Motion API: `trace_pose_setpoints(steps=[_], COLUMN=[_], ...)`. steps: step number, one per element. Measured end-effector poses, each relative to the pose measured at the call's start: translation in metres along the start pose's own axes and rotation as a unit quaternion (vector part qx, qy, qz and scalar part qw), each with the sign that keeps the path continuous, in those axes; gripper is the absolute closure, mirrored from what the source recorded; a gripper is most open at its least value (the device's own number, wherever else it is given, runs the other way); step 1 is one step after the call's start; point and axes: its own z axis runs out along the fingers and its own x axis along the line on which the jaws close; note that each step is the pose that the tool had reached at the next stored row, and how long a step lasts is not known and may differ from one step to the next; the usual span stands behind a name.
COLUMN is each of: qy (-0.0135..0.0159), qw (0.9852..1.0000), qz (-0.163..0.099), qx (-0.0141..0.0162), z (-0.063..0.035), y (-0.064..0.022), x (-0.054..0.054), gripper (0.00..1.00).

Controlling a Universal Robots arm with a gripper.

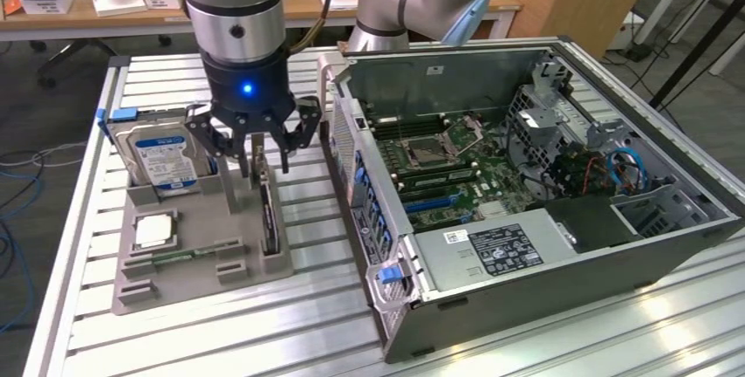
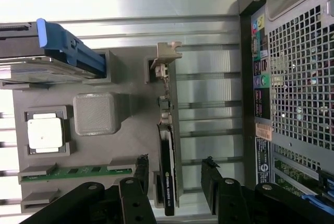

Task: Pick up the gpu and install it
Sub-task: 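Pick up the gpu and move the gpu toward the slot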

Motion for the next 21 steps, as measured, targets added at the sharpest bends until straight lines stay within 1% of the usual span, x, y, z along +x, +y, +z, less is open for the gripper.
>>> trace_pose_setpoints(steps=[7,21], qy=[0.0000,0.0008], qw=[1.0000,1.0000], qz=[0.000,0.000], qx=[0.0000,0.0001], z=[0.0033,0.0189], y=[-0.0007,-0.0024], x=[0.001,0.002], gripper=[0.47,0.47])
